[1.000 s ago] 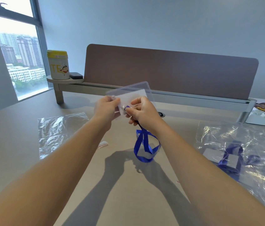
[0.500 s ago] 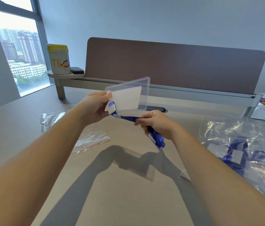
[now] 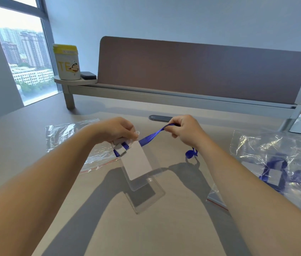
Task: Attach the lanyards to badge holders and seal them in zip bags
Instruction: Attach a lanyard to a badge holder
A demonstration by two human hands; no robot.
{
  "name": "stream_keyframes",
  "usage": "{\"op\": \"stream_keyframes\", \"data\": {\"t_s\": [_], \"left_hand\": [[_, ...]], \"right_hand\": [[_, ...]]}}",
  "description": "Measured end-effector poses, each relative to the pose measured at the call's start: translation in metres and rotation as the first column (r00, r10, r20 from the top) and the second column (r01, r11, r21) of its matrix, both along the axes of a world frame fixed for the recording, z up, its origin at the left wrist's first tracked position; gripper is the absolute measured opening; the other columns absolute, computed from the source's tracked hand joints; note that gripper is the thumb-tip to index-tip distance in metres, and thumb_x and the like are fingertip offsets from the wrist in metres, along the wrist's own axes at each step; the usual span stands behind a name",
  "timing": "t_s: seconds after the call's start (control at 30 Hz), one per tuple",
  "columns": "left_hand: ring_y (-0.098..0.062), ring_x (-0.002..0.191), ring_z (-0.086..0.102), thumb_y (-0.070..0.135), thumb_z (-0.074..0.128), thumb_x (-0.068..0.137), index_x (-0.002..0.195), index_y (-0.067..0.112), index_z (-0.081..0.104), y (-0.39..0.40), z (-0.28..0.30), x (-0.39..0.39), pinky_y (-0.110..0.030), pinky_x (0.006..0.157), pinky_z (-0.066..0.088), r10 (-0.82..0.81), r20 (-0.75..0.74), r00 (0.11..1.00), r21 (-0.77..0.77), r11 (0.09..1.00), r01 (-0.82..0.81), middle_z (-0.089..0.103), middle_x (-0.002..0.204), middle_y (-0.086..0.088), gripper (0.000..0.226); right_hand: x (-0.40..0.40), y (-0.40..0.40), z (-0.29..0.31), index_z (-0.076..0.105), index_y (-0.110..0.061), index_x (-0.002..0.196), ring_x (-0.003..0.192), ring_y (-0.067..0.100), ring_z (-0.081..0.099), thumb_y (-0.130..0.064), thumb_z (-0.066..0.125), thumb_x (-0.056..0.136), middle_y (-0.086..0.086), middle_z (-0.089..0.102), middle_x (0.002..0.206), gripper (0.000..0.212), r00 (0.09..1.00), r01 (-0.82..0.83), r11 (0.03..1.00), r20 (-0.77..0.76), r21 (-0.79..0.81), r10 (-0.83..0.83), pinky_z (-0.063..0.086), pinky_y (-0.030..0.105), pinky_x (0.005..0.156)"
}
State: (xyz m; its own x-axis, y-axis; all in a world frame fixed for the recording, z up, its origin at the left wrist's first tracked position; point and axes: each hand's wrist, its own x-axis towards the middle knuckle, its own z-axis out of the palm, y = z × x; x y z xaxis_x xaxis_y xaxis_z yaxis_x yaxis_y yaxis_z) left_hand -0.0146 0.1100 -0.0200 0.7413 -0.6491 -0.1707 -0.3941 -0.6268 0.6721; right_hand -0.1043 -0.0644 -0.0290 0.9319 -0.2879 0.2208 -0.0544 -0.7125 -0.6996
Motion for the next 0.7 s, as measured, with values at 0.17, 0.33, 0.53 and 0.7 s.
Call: {"op": "stream_keyframes", "data": {"t_s": [0.17,0.33,0.53,0.7], "left_hand": [[-0.018,0.071,0.047,0.023,0.049,0.092,0.061,0.015,0.041,-0.013,-0.002,-0.002,-0.020,0.054,0.036,0.245,0.304,0.920,-0.080,0.969,-0.232,0.048,0.071,-0.003,0.033],[-0.023,0.067,0.050,0.027,0.045,0.094,0.056,0.016,0.041,-0.013,-0.005,0.005,-0.037,0.073,0.045,0.537,0.268,0.800,-0.419,0.813,-0.406,0.046,0.062,-0.002,0.040],[-0.013,0.065,0.057,0.021,0.048,0.094,0.077,0.014,0.048,-0.014,0.010,0.003,-0.024,0.064,0.050,0.518,-0.436,0.736,-0.671,0.358,-0.650,0.054,0.077,-0.003,0.018],[-0.012,0.076,0.060,0.028,0.047,0.094,0.102,0.015,0.047,-0.007,0.015,0.005,-0.020,0.062,0.051,0.332,-0.701,0.631,-0.608,0.183,-0.772,0.058,0.080,0.002,0.015]], "right_hand": [[0.002,0.013,0.008,0.053,-0.017,0.061,0.057,0.012,0.048,-0.018,0.063,0.083,-0.002,0.056,0.059,0.025,0.993,-0.044,0.998,0.108,0.055,0.037,0.040,0.023,0.057],[0.001,0.029,0.014,0.049,-0.016,0.063,0.063,0.010,0.056,-0.021,0.061,0.085,0.000,0.061,0.069,0.025,0.982,-0.134,0.988,0.142,0.082,0.122,0.043,0.021,0.061],[0.001,0.033,0.008,0.049,-0.018,0.073,0.043,0.004,0.057,-0.012,0.047,0.093,-0.005,0.058,0.051,0.021,0.971,-0.240,0.939,0.050,0.247,0.235,0.052,0.021,0.059],[-0.001,0.023,0.001,0.056,-0.013,0.073,0.034,0.003,0.040,-0.012,0.042,0.096,-0.005,0.041,0.041,0.026,0.960,-0.234,0.829,-0.013,0.508,0.279,0.053,0.021,0.055]]}}
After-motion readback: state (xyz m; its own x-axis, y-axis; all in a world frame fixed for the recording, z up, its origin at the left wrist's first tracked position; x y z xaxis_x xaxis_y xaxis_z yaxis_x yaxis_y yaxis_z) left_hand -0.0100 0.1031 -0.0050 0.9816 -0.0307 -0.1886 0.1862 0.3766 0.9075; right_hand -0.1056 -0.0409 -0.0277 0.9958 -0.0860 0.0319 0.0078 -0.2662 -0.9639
